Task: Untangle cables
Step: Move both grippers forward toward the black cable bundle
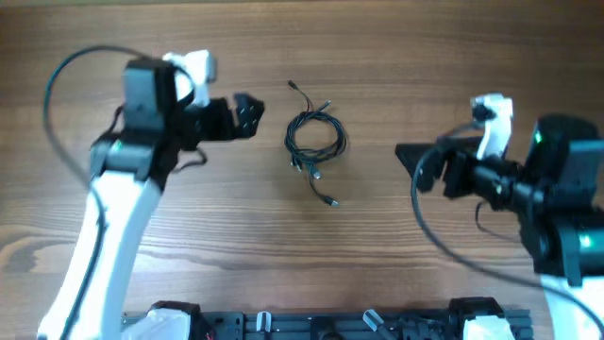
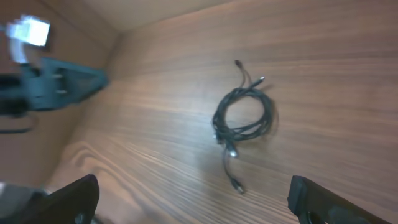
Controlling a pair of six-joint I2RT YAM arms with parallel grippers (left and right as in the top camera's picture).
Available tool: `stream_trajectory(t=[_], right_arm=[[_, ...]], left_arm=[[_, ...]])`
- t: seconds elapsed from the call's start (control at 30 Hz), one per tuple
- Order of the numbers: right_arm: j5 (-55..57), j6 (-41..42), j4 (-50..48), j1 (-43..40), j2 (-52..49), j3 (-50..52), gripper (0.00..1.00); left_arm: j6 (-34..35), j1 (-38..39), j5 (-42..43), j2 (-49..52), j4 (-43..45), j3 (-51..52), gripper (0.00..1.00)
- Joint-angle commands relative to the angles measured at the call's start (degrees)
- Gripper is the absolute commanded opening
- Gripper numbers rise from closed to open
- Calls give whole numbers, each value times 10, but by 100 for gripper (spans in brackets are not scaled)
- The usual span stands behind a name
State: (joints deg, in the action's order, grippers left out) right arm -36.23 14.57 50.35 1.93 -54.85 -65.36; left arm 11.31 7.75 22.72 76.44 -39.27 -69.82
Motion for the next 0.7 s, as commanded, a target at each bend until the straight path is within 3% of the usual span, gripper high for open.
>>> stream_trajectory(t=[0.0, 0.07, 0.13, 0.17, 0.2, 0.3, 0.4, 0.67], right_arm=[[-33, 51, -14, -1, -50, -12, 100], [-33, 51, -17, -1, -80, -12, 89], [-33, 50, -16, -1, -106, -12, 75], [-33, 50, -14, -1, -119, -12, 74], [-31, 47, -12, 0, -129, -12, 73], [0, 49, -1, 7, -160, -12, 69], [24, 50, 3, 15, -175, -10, 66], [45, 51, 3, 19, -177, -9, 66]], left_arm=[[-6, 19, 23, 83, 43, -17, 100], [-7, 22, 32, 120, 62, -17, 100], [-6, 22, 31, 148, 76, -17, 81], [-4, 22, 26, 164, 86, -17, 68], [12, 22, 10, 179, 97, -17, 61], [77, 23, -23, 227, 130, -17, 51], [97, 40, -37, 267, 163, -17, 48], [148, 123, -196, 334, 197, -17, 45]])
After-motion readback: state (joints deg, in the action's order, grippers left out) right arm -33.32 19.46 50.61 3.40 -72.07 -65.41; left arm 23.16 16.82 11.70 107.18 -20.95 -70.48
